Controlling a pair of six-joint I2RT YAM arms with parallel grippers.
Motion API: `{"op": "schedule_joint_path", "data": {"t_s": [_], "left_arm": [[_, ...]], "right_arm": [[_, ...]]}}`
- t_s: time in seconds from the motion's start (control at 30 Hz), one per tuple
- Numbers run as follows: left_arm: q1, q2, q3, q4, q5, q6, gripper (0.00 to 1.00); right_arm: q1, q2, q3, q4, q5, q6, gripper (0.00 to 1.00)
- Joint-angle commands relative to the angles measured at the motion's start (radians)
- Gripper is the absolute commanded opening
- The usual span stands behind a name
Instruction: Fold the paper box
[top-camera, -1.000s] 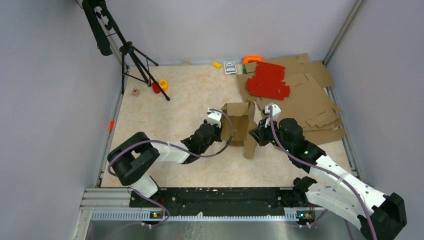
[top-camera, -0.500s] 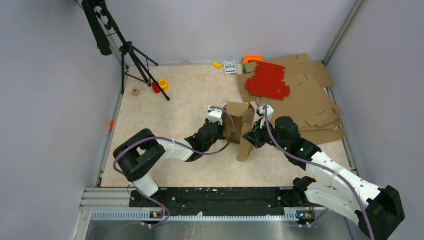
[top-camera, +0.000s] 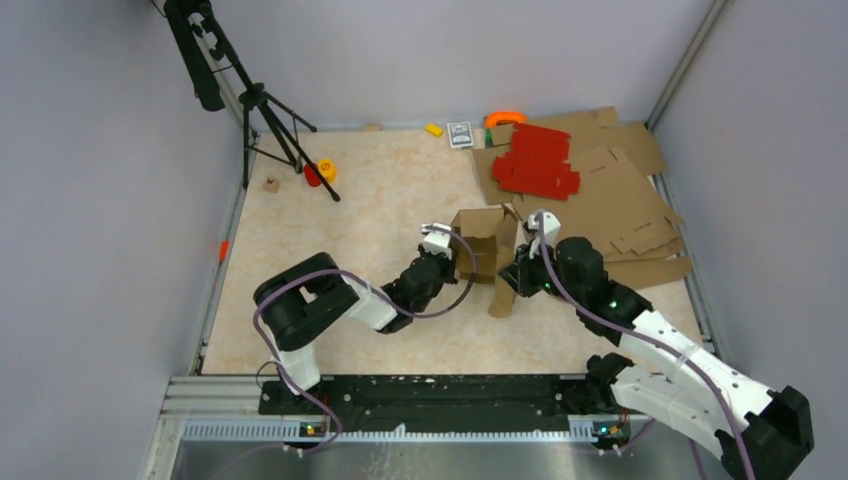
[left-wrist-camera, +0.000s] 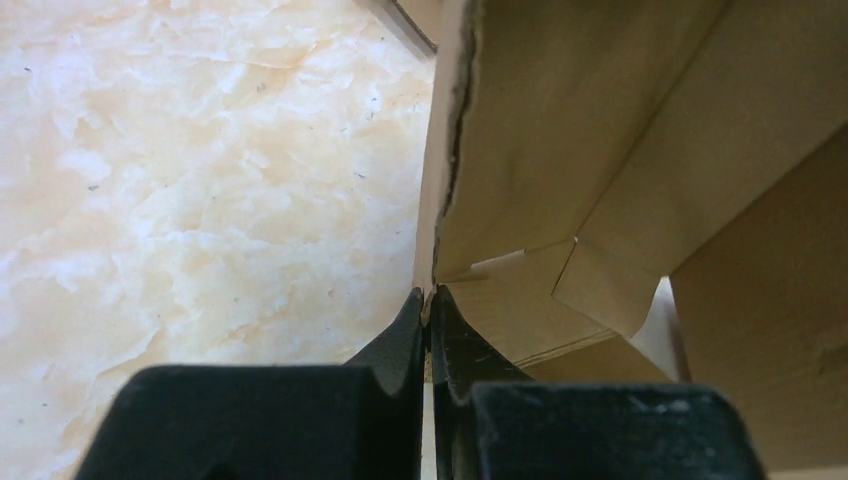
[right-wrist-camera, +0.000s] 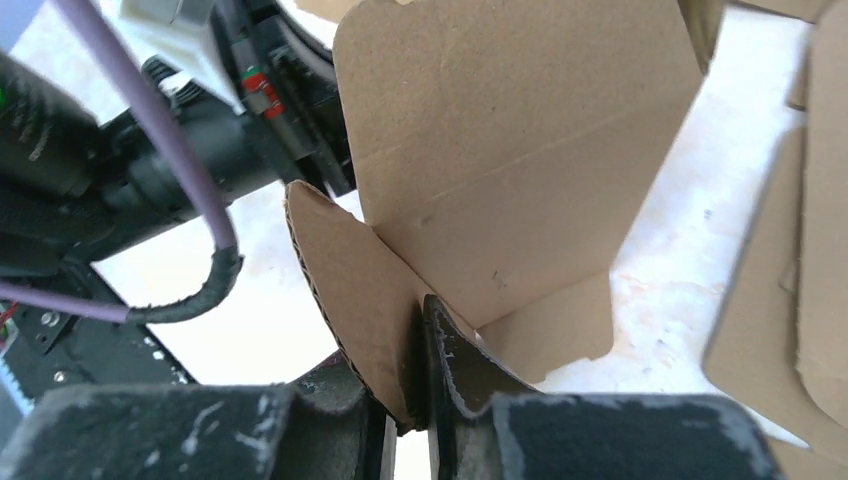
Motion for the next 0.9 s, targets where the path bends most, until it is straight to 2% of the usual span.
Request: {"op": "schedule_joint_path", "data": {"t_s": [0.0,0.1,0.2,0.43,0.63,0.73,0.83,0.87], "left_arm": [[-0.034,0.028,-0.024,0.087,-0.040,0.123,0.00],[-0.051,0.027,-0.019,0.089,-0.065,0.164,0.00],[-0.061,0.030,-0.013,0.088,-0.077,0.178,0.00],[-0.069,0.034,-0.009,0.091,-0.084,0.194,0.00],[-0.068,0.031,-0.009,0.093,-0.072,0.203,0.00],[-0.070,0.027,-0.012,0.097,-0.071,0.212,0.00],[-0.070,0.024,-0.015,0.101,-0.069,0.220,0.00],[-0.070,0.023,-0.016,0.101,-0.068,0.222,0.00]], "right_arm": [[0.013,-0.027,0.054,-0.121,0.160,0.029,0.12],[0.013,-0.001,0.068,-0.180,0.246,0.059,0.12],[0.013,0.025,0.080,-0.213,0.266,0.065,0.13],[0.013,-0.030,0.067,-0.182,0.222,0.051,0.30],[0.012,-0.083,0.114,-0.202,0.256,0.010,0.52],[0.011,-0.067,0.155,-0.243,0.299,-0.001,0.59],[0.004,-0.050,0.175,-0.260,0.323,0.004,0.86],[-0.001,-0.051,0.178,-0.253,0.317,0.004,0.90]]}}
